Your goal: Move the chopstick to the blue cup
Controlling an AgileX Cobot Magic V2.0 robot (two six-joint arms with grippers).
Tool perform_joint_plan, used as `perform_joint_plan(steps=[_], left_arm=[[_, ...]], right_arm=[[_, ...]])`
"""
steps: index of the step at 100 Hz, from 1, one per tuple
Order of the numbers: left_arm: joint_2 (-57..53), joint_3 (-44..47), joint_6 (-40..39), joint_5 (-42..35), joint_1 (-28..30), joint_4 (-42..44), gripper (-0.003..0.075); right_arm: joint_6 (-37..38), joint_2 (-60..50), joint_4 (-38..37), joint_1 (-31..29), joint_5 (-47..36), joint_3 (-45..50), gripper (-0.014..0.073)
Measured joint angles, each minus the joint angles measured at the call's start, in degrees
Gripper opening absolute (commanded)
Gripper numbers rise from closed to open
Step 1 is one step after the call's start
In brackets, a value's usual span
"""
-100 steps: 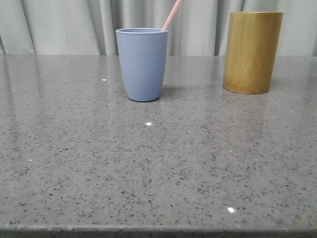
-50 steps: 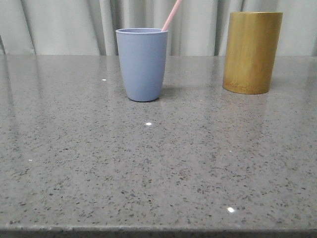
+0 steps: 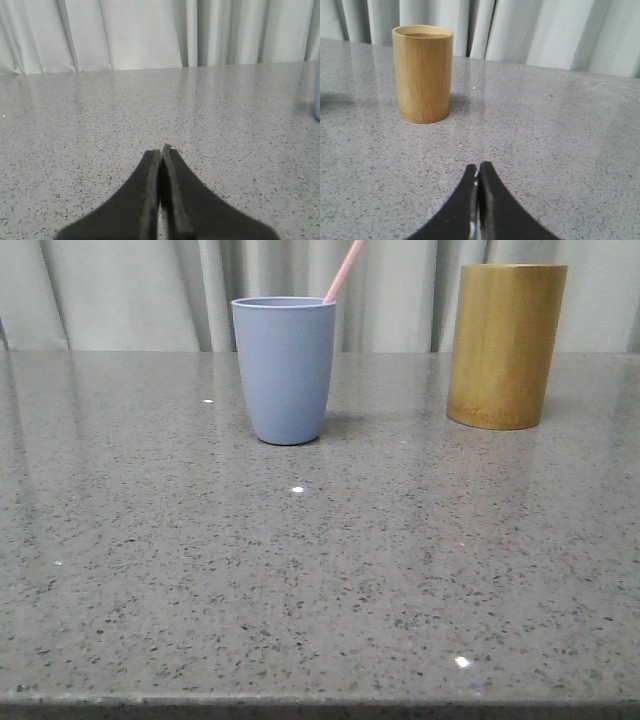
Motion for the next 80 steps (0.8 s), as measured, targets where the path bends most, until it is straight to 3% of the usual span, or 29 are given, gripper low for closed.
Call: perform_joint_plan(steps=[43, 80], left_arm=[[0.0, 0.0, 0.0, -0.1, 0.0, 0.0, -0.0019], [0.0, 0.0, 0.0, -0.1, 0.0, 0.0, -0.0019]], right_arm=[[0.0, -1.4, 1.7, -2.7, -10.1, 10.4, -0.0067], [0.0, -1.4, 1.8, -2.7, -13.7, 11.3, -0.0067]])
